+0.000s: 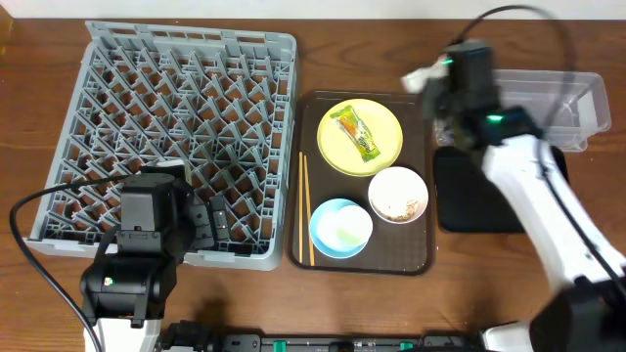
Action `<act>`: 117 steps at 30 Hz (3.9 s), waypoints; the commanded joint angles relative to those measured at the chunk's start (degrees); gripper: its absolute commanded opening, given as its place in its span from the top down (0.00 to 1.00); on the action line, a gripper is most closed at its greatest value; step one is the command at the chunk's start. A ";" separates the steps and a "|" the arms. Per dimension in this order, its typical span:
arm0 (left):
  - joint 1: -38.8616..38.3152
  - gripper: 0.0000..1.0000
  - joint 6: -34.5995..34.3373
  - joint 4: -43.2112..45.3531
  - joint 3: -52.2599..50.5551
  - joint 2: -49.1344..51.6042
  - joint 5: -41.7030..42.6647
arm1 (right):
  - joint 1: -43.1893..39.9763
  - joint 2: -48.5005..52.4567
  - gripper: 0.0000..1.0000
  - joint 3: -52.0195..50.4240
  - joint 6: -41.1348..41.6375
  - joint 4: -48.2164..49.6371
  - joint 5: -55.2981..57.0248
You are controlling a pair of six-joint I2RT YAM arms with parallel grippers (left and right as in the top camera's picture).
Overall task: Sort waste into correct bins and load items into the dishwasher
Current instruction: 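Carry the tissue with the right gripper and drop it into the clear bin, then grasp the green snack wrapper on the yellow plate with the right gripper, then drop the snack wrapper into the clear bin with the right gripper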
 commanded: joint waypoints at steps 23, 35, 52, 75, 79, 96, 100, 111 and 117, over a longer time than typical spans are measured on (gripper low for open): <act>-0.17 0.04 -0.11 -0.17 1.25 -0.11 -0.46 | -12.85 -0.02 0.28 0.31 -1.05 4.24 -18.58; -0.17 0.04 -0.11 -0.17 1.22 -0.09 -0.48 | 4.35 7.82 0.23 0.13 -30.38 0.07 -18.73; -0.17 0.04 -0.09 -0.39 1.22 -0.04 -0.48 | 11.41 25.00 0.13 0.13 -31.04 6.12 -17.07; -0.17 0.04 -0.09 -0.61 1.22 -0.04 -0.48 | 11.30 19.96 0.99 0.33 -23.37 4.04 -13.92; -0.17 0.04 -0.09 -0.61 1.22 -0.04 -0.46 | 9.03 12.11 0.99 0.33 -18.08 5.20 -9.38; -0.17 0.04 -0.09 -0.59 1.22 -0.04 -0.48 | -13.79 4.44 0.99 0.09 30.84 -4.74 2.99; -0.17 0.04 -0.09 -0.61 1.22 -0.04 -0.46 | -14.84 6.82 0.94 0.09 33.05 -4.26 2.93; -0.17 0.04 -0.09 -0.59 1.22 -0.04 -0.48 | -14.62 3.17 0.34 0.15 6.12 1.86 -3.80; -0.17 0.04 -0.09 -0.59 1.22 -0.04 -0.48 | -11.56 -5.05 0.41 0.13 -17.73 -9.88 -25.20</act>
